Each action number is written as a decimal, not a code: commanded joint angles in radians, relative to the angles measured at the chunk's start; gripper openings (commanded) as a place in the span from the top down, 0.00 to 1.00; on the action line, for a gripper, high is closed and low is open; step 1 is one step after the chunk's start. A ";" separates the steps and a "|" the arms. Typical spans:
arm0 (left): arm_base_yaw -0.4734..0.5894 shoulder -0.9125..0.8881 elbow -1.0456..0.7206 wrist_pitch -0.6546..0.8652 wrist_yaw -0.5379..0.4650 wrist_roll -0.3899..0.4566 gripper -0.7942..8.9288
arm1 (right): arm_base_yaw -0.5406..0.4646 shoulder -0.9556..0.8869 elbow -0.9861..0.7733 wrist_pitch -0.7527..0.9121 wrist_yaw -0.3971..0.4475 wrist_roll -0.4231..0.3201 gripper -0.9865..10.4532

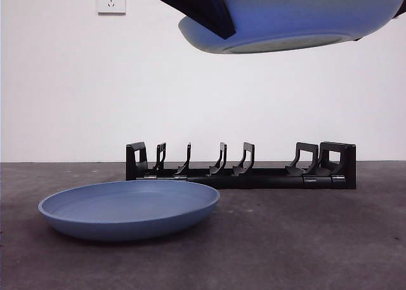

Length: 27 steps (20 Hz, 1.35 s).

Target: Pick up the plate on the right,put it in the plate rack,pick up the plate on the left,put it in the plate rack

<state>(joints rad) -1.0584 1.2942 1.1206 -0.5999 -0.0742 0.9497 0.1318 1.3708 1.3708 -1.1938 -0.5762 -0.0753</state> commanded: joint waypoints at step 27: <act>0.176 0.004 0.003 0.210 0.216 -0.416 0.93 | -0.002 -0.080 0.406 0.018 0.217 0.048 0.56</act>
<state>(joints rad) -0.8883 1.2945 1.1202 -0.4080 0.1368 0.6136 0.1299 1.2858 1.7798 -1.1702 -0.3645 -0.0372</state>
